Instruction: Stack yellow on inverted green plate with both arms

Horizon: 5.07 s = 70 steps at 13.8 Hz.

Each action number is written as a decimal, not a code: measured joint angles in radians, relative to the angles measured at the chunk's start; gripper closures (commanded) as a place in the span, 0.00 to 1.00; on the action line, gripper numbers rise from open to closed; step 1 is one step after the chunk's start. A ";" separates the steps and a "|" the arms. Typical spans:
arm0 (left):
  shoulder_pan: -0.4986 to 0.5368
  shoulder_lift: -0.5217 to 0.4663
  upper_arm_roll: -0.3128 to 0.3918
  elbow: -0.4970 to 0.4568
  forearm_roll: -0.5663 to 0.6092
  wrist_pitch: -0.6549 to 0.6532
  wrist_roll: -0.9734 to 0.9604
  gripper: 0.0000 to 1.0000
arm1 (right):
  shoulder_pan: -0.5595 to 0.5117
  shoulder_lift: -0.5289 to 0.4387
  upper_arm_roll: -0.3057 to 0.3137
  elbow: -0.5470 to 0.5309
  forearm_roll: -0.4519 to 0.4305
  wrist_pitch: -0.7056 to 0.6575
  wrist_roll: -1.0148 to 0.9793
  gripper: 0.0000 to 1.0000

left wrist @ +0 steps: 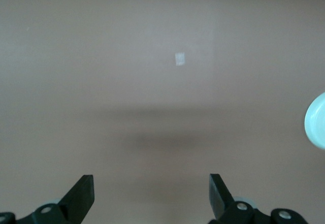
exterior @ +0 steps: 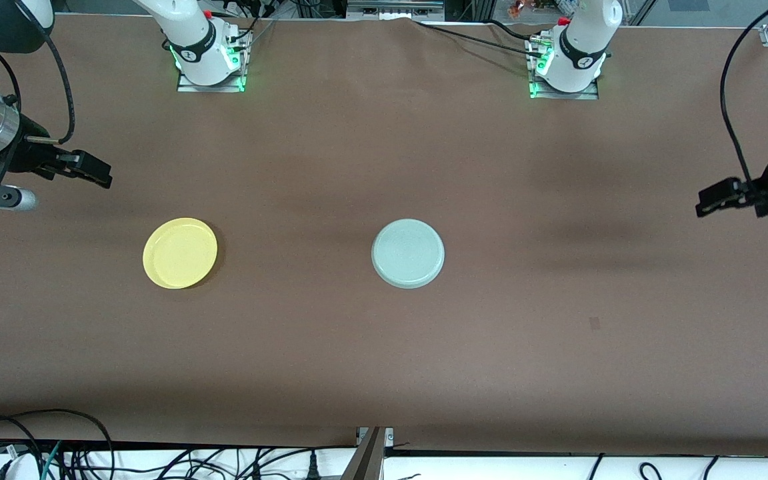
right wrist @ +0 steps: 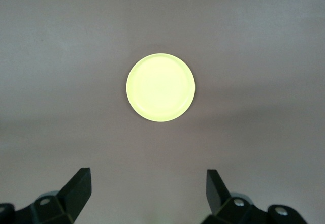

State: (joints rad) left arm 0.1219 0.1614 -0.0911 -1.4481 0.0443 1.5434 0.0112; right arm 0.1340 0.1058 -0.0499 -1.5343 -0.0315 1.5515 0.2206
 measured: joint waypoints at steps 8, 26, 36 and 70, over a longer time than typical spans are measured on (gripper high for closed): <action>-0.097 -0.077 0.050 -0.077 -0.015 -0.012 0.000 0.00 | -0.001 -0.003 -0.045 0.002 -0.002 -0.049 0.000 0.00; -0.078 -0.100 0.064 -0.123 -0.085 -0.051 0.001 0.00 | 0.013 -0.014 -0.044 0.002 -0.002 -0.074 -0.046 0.00; -0.079 -0.099 0.062 -0.123 -0.085 -0.051 0.001 0.00 | -0.027 0.092 -0.077 -0.013 0.000 -0.099 -0.443 0.00; -0.077 -0.045 0.064 -0.058 -0.085 -0.045 0.001 0.00 | -0.077 0.408 -0.030 -0.309 0.173 0.654 -0.470 1.00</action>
State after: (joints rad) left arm 0.0448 0.1159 -0.0274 -1.5057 -0.0402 1.4988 0.0118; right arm 0.0573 0.5140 -0.0795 -1.8438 0.1415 2.2053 -0.2498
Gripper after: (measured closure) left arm 0.000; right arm 0.974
